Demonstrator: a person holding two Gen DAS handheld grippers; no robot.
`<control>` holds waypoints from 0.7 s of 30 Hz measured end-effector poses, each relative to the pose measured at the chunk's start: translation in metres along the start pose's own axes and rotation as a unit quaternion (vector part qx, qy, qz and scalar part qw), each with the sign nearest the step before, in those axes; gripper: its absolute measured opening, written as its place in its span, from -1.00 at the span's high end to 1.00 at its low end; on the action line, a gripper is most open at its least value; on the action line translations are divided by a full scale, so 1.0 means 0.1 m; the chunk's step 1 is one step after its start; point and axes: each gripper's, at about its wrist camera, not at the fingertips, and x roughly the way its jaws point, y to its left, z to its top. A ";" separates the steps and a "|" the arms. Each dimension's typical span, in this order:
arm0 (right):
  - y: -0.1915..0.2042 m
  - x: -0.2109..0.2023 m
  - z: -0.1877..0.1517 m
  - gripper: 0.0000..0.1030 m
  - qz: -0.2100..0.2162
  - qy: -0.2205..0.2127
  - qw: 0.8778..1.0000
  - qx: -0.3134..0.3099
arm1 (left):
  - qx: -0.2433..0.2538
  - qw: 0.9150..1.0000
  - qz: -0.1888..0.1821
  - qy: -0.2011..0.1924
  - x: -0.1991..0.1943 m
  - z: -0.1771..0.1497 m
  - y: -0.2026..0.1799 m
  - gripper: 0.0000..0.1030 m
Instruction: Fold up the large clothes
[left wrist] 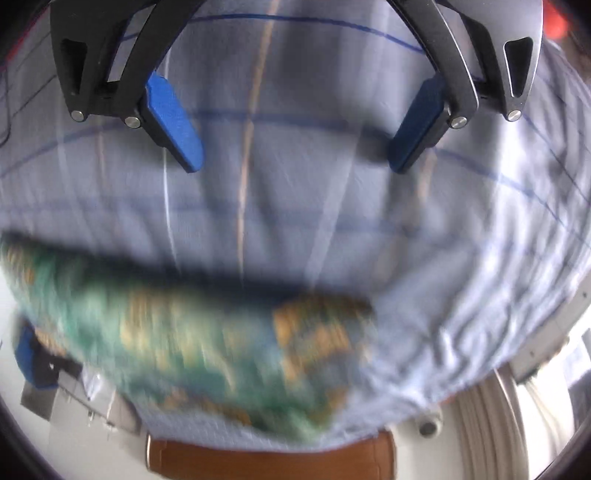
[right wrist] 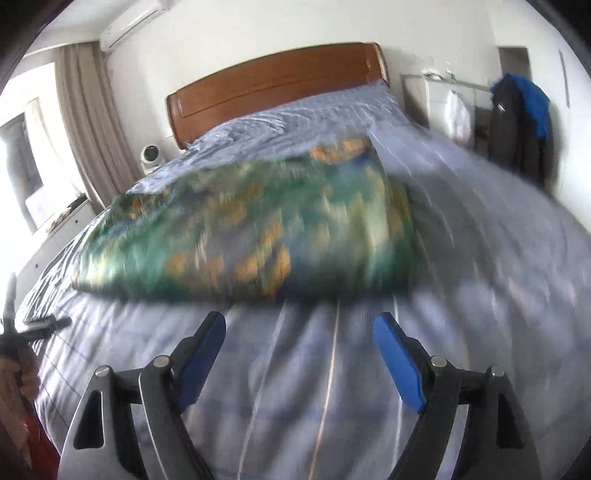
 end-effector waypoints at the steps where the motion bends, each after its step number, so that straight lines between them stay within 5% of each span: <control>1: 0.01 0.06 -0.10 -0.59 -0.006 0.002 1.000 0.005 | 0.006 0.999 0.015 -0.031 -0.01 -0.08 -0.05 -0.99; 3: -0.02 0.10 -0.28 -0.59 -0.018 0.005 1.000 0.013 | 0.015 0.997 0.031 -0.067 0.00 -0.15 -0.09 -0.99; 11: -0.05 0.24 -0.56 -0.86 -0.013 0.012 1.000 -0.001 | -0.002 0.998 0.005 -0.069 0.05 -0.15 0.01 -0.99; 21: -0.05 0.22 -0.62 -0.87 -0.012 0.004 1.000 -0.005 | 0.002 0.997 0.012 -0.071 0.03 -0.16 -0.05 -0.99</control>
